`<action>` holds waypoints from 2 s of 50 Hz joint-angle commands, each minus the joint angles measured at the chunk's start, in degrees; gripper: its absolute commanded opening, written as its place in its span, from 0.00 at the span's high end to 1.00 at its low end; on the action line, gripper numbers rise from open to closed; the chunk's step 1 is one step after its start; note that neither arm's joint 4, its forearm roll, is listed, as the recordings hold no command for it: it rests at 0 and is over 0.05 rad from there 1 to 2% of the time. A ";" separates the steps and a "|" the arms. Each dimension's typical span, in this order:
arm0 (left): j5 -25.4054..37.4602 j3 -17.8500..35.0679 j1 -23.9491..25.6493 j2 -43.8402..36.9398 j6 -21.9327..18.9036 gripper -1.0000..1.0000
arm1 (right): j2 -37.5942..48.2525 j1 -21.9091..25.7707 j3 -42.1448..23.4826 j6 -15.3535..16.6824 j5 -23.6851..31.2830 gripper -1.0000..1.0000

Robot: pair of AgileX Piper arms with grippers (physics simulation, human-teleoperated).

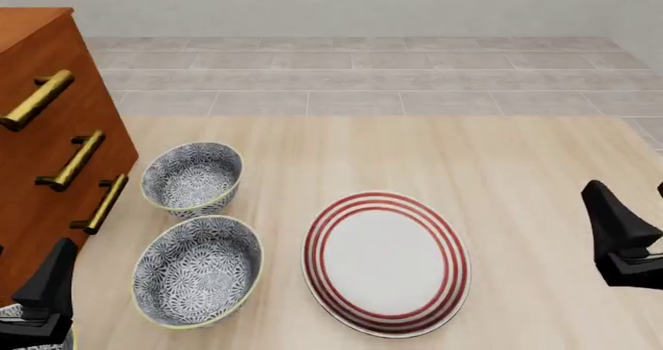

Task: Pick up the bowl and put it in the front on the plate.

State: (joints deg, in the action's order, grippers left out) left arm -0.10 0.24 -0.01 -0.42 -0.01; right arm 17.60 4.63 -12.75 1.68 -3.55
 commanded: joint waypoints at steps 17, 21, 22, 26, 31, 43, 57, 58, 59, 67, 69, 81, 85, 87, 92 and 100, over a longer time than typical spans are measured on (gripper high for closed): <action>0.00 0.01 0.00 -0.02 -0.01 0.00 | 22.44 9.91 -16.92 -3.67 -3.41 0.00; 0.00 0.01 0.00 -0.01 0.00 0.00 | 25.62 12.42 -19.38 -3.00 -3.89 0.00; 0.00 0.01 0.01 -0.01 0.00 0.00 | 26.00 12.25 -19.70 -2.95 -4.11 0.00; 0.00 0.01 -0.01 -0.03 0.02 0.00 | 28.35 13.53 -22.20 -2.25 -4.33 0.00; 0.00 0.01 0.00 -0.02 -0.01 0.00 | 32.68 15.51 -24.96 -2.65 -4.65 0.00; 0.00 0.01 0.01 -0.01 -0.01 0.00 | 43.52 22.61 -36.11 -2.17 -2.13 0.00; 0.00 0.01 0.00 -0.02 0.01 0.00 | 50.95 26.87 -44.57 -4.38 2.15 0.00; 0.00 0.01 0.00 -0.02 0.01 0.00 | 51.44 27.16 -45.06 -4.40 2.50 0.00; 0.00 0.01 0.00 -0.02 0.00 0.00 | 52.07 27.35 -45.85 -4.42 2.78 0.00; 0.00 0.01 0.00 -0.02 0.01 0.00 | 62.92 31.61 -59.64 -7.28 10.39 0.00; 0.00 0.01 0.00 -0.02 0.00 0.00 | 63.79 31.96 -61.49 -7.54 11.44 0.00; 0.00 0.01 0.00 -0.02 0.01 0.00 | 71.18 34.77 -72.70 -9.62 17.85 0.00; 0.00 0.01 0.00 -0.02 0.00 0.00 | 75.48 36.32 -78.23 -10.23 20.83 0.00; 0.00 0.01 0.00 -0.01 0.00 0.00 | 76.65 36.37 -79.74 -10.50 21.66 0.00; 0.00 0.01 0.00 -0.01 -0.02 0.00 | 79.29 36.80 -82.50 -10.74 22.86 0.00; 0.00 0.01 -0.01 -0.01 0.00 0.00 | 86.82 37.33 -85.80 -12.05 21.49 0.00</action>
State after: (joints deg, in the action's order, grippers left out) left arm -0.11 0.25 -0.01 -0.43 -0.01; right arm 97.43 40.92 -93.13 -9.11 16.82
